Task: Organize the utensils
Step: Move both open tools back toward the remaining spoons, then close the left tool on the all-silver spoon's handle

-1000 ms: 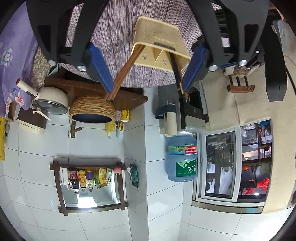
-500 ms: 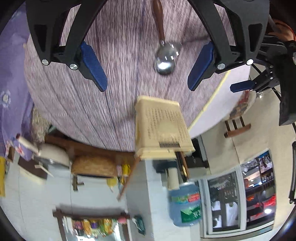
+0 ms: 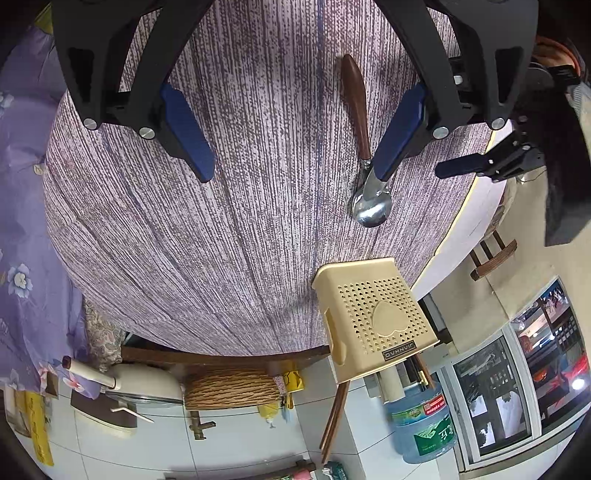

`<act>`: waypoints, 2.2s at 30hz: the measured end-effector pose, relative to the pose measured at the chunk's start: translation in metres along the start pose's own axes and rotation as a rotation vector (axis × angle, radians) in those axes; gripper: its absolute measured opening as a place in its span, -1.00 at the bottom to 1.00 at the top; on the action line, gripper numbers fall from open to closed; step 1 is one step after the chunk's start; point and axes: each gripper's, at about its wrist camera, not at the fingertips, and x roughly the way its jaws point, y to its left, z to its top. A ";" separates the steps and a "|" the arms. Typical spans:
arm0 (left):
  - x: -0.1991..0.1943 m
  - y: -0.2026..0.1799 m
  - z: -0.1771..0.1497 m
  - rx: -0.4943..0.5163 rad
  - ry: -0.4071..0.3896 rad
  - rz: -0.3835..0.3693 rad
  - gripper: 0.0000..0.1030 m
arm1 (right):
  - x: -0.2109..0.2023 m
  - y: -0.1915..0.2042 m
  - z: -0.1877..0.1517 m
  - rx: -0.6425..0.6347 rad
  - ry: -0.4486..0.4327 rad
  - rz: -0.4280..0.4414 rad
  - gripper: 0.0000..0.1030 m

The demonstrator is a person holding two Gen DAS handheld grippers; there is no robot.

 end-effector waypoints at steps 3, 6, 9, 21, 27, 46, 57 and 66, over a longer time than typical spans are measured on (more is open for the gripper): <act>0.009 0.001 0.000 0.005 0.030 -0.004 0.28 | -0.004 -0.004 -0.001 0.018 -0.006 0.004 0.70; 0.017 0.005 0.003 -0.005 0.041 -0.010 0.21 | -0.006 -0.007 0.001 0.026 -0.007 0.014 0.70; 0.021 0.005 0.007 0.013 0.050 -0.005 0.19 | -0.006 -0.008 0.000 0.036 -0.005 0.026 0.70; 0.033 -0.002 0.023 0.067 0.063 -0.015 -0.12 | -0.003 -0.014 -0.002 0.080 0.014 0.032 0.70; 0.031 0.005 0.024 0.009 0.069 -0.018 -0.28 | -0.001 -0.011 -0.003 0.079 0.027 0.037 0.70; 0.015 0.092 0.014 -0.342 0.108 0.145 -0.10 | 0.071 0.078 0.017 -0.352 0.201 0.016 0.70; 0.011 0.101 0.009 -0.315 0.120 0.173 0.20 | 0.118 0.078 0.027 -0.378 0.336 0.048 0.58; 0.024 0.093 0.018 -0.246 0.125 0.199 0.18 | 0.130 0.092 0.034 -0.403 0.326 0.035 0.17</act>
